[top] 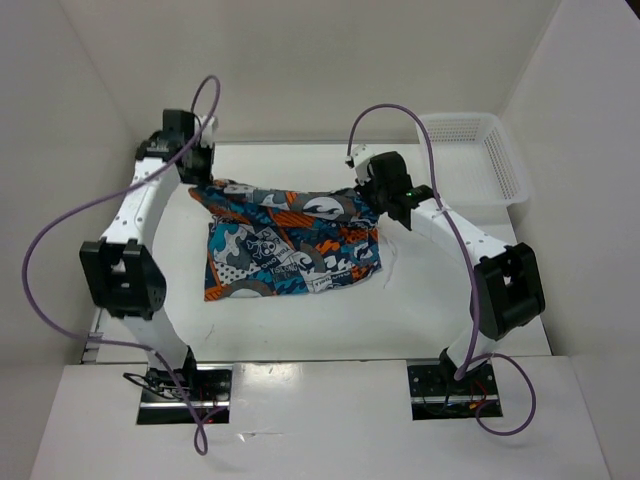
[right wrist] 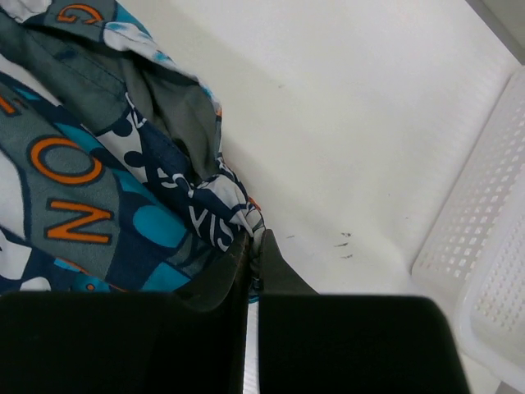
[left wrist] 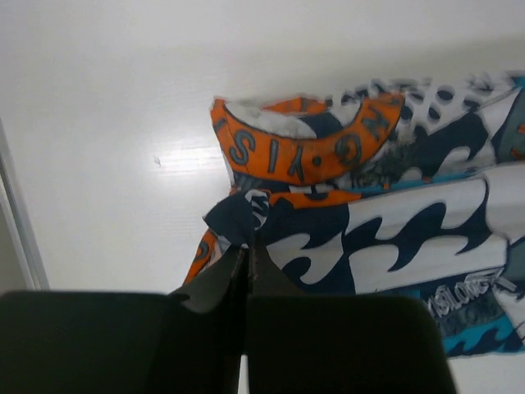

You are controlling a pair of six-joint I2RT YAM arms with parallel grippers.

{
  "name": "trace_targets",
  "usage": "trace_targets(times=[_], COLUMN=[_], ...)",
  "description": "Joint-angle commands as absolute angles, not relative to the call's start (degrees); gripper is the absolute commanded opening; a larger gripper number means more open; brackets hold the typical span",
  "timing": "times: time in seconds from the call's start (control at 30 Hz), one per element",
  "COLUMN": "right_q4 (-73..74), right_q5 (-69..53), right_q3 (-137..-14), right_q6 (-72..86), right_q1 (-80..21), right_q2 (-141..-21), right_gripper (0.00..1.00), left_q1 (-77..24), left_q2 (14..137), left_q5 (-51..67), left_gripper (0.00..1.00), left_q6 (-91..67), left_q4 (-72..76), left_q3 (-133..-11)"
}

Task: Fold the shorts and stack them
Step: Fold the shorts

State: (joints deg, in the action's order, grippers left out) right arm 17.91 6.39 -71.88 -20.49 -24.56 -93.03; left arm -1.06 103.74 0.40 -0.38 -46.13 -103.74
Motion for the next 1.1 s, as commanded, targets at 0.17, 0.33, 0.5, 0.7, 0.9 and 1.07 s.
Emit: trace_targets(times=[0.17,0.33,0.5,0.7,0.9,1.07], right_q4=[17.75,19.78,22.41,23.03,23.64,24.17], right_q5=[3.97,2.46,-0.26,-1.41,-1.41,-2.72], right_q3=[-72.16,-65.41,-61.01,-56.44,-51.68,-50.63], right_q6=[-23.9,-30.23,-34.88,-42.61,-46.05,-45.36], right_q1=[-24.79,-27.5,-31.37,-32.51,-33.57,-35.95], right_q2=[-90.97,-87.19,-84.03,-80.0,-77.17,-77.17], right_gripper=[0.0,0.0,0.0,0.0,0.0,0.62], left_q1=[-4.48,-9.57,-11.95,-11.95,-11.95,-11.95], left_q2=[86.51,77.63,67.33,65.57,60.48,55.38], left_q5=[-7.31,-6.14,-10.36,-12.03,-10.47,-0.1], left_gripper=[0.0,0.0,0.0,0.0,0.26,0.76], left_q6=[0.0,0.0,0.0,0.0,0.0,0.0], left_q4=[-25.67,-26.81,-26.36,-29.18,-32.16,-42.79], left_q3=[-79.91,-64.9,-53.1,-47.91,-42.2,-44.38])
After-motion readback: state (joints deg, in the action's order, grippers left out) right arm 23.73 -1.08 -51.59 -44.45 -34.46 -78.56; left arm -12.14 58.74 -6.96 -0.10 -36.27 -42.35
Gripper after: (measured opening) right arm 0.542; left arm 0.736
